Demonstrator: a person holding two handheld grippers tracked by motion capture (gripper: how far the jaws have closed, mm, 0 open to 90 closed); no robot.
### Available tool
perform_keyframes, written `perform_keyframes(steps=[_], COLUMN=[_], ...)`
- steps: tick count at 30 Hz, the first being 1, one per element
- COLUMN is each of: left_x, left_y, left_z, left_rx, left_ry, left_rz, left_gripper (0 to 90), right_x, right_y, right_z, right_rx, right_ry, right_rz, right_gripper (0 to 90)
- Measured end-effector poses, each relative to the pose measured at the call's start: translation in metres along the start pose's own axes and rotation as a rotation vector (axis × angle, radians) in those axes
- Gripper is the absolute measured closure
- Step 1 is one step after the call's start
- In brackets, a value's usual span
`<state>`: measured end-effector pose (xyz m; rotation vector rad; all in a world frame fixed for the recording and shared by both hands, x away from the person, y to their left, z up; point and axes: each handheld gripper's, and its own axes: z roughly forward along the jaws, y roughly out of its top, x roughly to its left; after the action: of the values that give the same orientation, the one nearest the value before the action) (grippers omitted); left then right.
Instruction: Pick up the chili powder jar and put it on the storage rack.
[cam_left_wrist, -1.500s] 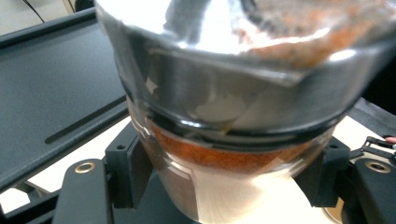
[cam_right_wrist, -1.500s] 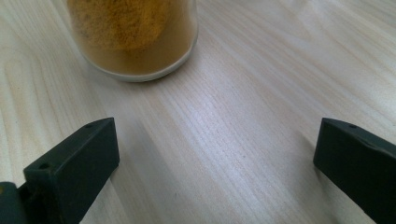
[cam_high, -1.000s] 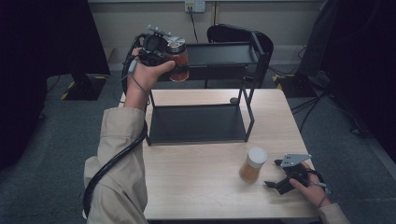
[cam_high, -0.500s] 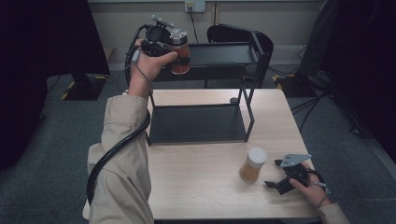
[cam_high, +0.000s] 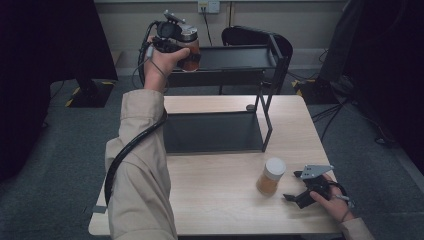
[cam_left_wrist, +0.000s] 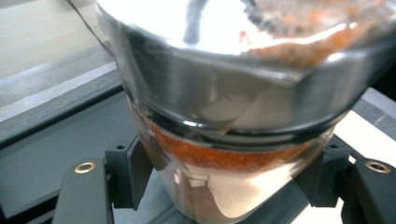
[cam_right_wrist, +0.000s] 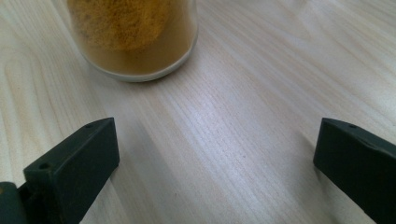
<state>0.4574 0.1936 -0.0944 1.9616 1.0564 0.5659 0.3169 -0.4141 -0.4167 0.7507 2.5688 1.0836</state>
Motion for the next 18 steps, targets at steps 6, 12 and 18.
perform_keyframes(steps=[6, 12, 18], left_x=[-0.001, -0.001, -0.003], left_y=[0.007, 0.010, 0.008], left_z=[0.007, 0.017, 0.025], left_rx=[-0.010, -0.005, -0.007], left_ry=[0.024, 0.036, 0.057], left_rz=[-0.007, -0.018, -0.029], left_gripper=[30.4, 30.4, 30.4], right_x=[0.000, 0.000, 0.000], right_y=[0.000, 0.000, 0.000], right_z=[0.000, 0.000, 0.000], right_rx=[0.000, 0.000, 0.000], right_ry=[0.000, 0.000, 0.000], right_rz=[0.000, 0.000, 0.000], right_gripper=[0.0, 0.0, 0.0])
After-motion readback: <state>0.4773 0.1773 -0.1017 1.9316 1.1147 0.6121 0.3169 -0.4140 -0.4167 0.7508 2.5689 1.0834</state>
